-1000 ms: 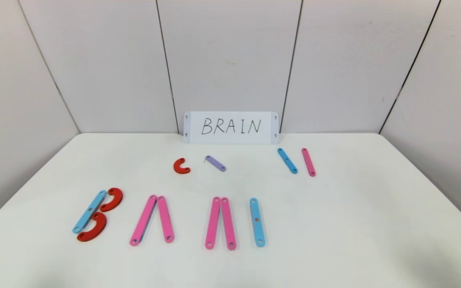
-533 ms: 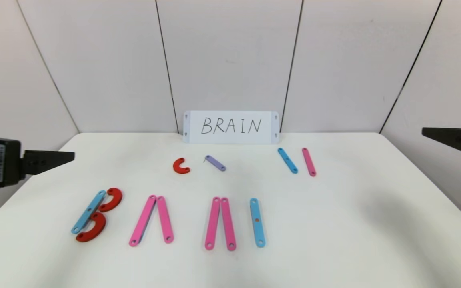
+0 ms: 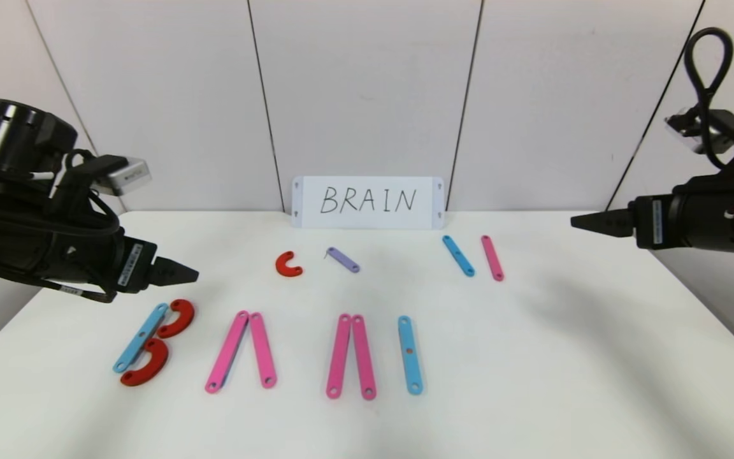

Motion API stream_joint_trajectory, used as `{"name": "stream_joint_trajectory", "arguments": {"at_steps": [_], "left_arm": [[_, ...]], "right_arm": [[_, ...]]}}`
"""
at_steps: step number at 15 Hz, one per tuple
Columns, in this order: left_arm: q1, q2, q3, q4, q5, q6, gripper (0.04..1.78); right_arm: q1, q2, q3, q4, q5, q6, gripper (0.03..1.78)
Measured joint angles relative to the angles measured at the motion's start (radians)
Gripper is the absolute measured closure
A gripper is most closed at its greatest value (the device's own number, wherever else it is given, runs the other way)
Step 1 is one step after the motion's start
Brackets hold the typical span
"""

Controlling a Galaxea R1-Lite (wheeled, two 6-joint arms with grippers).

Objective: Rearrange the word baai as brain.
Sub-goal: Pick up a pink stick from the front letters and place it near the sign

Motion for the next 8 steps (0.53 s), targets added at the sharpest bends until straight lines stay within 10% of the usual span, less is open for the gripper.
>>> {"name": "stream_joint_trajectory", "arguments": {"at_steps": [8], "left_arm": [[-0.077, 0.079, 0.106, 0.025, -0.003, 0.02, 0.08]], "right_arm": [[0.029, 0.117, -0.03, -0.013, 0.059, 0.0, 0.08]]}}
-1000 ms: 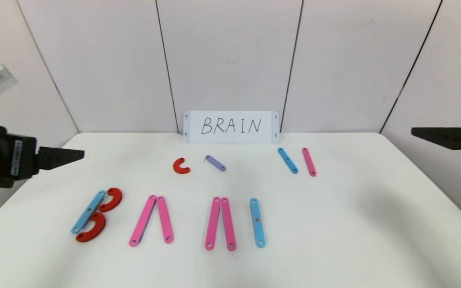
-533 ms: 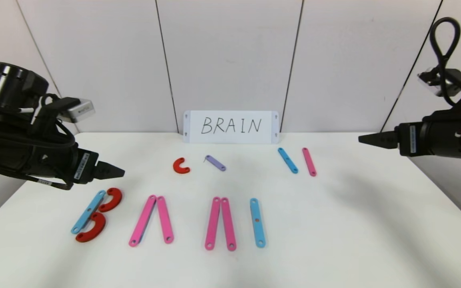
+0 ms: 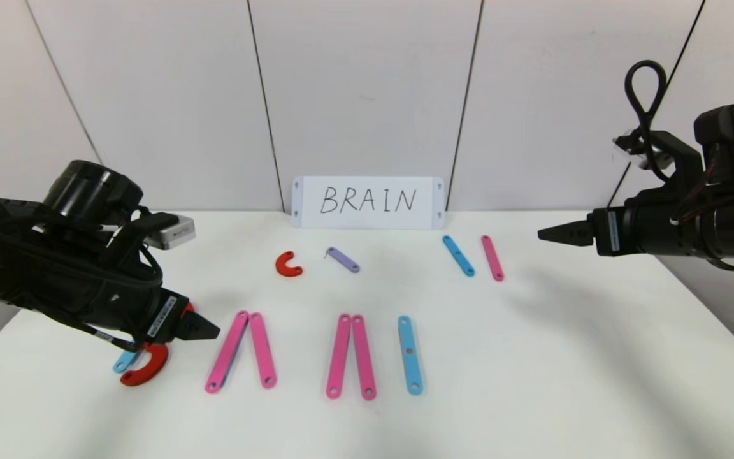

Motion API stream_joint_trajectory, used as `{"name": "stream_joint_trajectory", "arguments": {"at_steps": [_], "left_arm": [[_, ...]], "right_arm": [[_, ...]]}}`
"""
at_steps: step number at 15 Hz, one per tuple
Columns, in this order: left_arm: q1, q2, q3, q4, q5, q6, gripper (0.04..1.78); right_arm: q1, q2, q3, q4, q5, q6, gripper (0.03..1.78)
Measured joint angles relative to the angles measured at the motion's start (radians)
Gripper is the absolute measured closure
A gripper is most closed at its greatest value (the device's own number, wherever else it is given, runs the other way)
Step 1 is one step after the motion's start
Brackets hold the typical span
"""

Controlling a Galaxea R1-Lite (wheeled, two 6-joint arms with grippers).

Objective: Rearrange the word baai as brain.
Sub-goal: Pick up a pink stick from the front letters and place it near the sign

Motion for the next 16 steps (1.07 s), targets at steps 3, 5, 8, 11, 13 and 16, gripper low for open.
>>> {"name": "stream_joint_trajectory", "arguments": {"at_steps": [3, 5, 8, 11, 13, 16], "left_arm": [[-0.021, 0.026, 0.043, -0.012, 0.011, -0.011, 0.08], [-0.026, 0.059, 0.05, -0.014, 0.013, -0.019, 0.08], [-0.027, 0.1, 0.053, -0.029, 0.014, -0.026, 0.08], [-0.031, 0.14, 0.054, -0.071, 0.015, -0.047, 0.08], [-0.04, 0.167, 0.054, -0.095, 0.034, -0.061, 0.08], [-0.05, 0.195, 0.051, -0.116, 0.052, -0.078, 0.08]], "right_arm": [[0.01, 0.009, 0.002, 0.0, 0.001, 0.0, 0.08], [0.011, 0.014, 0.004, 0.0, 0.001, 0.0, 0.08], [0.011, 0.026, 0.004, 0.0, 0.0, 0.0, 0.08], [0.013, 0.041, 0.003, 0.0, -0.001, 0.0, 0.08], [0.012, 0.049, 0.002, 0.0, 0.0, 0.0, 0.08], [0.013, 0.058, 0.001, -0.001, -0.001, 0.0, 0.08]]}}
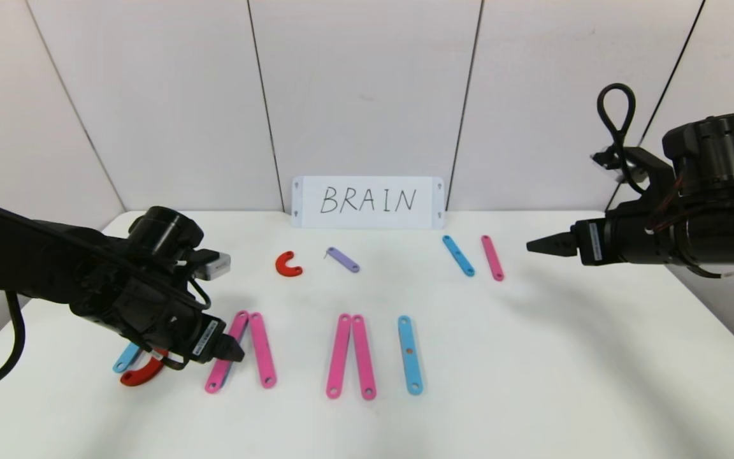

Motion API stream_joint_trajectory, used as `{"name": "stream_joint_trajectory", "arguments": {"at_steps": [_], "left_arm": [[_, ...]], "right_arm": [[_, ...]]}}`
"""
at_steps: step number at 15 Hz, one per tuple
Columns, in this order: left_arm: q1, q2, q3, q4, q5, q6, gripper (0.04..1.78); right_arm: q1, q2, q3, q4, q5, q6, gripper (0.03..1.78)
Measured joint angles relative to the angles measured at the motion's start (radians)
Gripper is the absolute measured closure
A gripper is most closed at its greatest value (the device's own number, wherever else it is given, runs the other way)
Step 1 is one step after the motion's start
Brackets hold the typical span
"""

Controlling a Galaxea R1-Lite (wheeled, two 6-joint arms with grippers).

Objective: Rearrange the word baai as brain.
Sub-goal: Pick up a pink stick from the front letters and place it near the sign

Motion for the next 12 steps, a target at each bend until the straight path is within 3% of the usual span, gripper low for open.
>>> {"name": "stream_joint_trajectory", "arguments": {"at_steps": [9, 12], "left_arm": [[-0.005, 0.07, -0.019, -0.033, 0.039, -0.042, 0.08], [-0.006, 0.072, -0.019, -0.033, 0.039, -0.042, 0.25]], "right_arm": [[0.0, 0.011, 0.003, 0.0, 0.0, -0.004, 0.08], [0.0, 0.013, 0.003, 0.0, 0.0, -0.004, 0.08]]}}
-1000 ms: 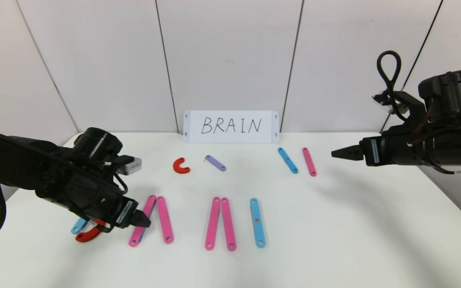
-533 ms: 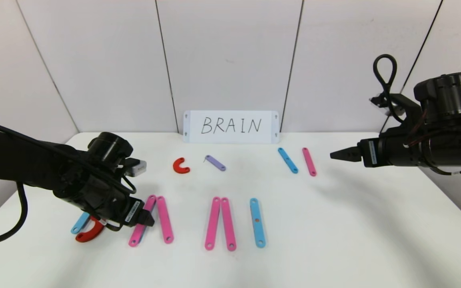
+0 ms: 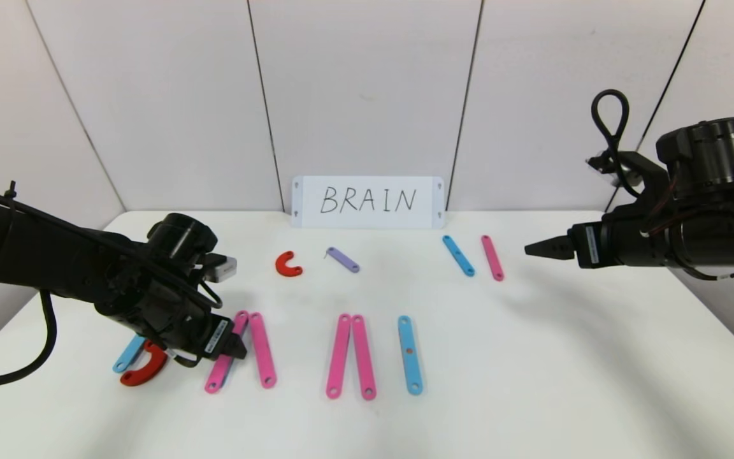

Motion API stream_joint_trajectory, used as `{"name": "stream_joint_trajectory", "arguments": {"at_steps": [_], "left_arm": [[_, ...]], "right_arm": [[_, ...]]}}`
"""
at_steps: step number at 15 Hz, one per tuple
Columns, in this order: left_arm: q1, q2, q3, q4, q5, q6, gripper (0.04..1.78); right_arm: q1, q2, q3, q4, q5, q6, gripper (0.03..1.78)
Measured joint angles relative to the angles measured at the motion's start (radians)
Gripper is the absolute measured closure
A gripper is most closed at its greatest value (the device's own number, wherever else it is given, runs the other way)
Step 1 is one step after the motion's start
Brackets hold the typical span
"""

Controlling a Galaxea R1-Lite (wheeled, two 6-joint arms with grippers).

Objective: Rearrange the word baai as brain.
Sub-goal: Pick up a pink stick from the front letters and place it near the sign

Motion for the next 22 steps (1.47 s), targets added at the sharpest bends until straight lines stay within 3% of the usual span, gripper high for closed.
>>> {"name": "stream_joint_trajectory", "arguments": {"at_steps": [2, 6, 8, 17, 22], "left_arm": [[-0.004, 0.0, -0.001, 0.0, 0.0, 0.0, 0.5], [-0.01, 0.0, -0.001, 0.0, 0.0, 0.0, 1.22], [-0.011, 0.0, -0.001, 0.0, 0.0, 0.0, 1.48], [-0.012, -0.009, -0.009, 0.003, 0.0, 0.001, 1.52], [0.004, -0.04, -0.134, 0.053, 0.005, 0.008, 1.52]], "right_arm": [[0.0, 0.0, 0.0, 0.0, 0.0, 0.0, 0.08], [0.0, 0.0, 0.001, 0.0, 0.0, 0.0, 0.08], [0.0, 0.002, 0.001, 0.0, -0.001, -0.001, 0.08], [0.007, 0.004, 0.001, 0.0, -0.003, -0.003, 0.08], [0.008, 0.004, 0.001, 0.0, -0.003, -0.003, 0.08]]}}
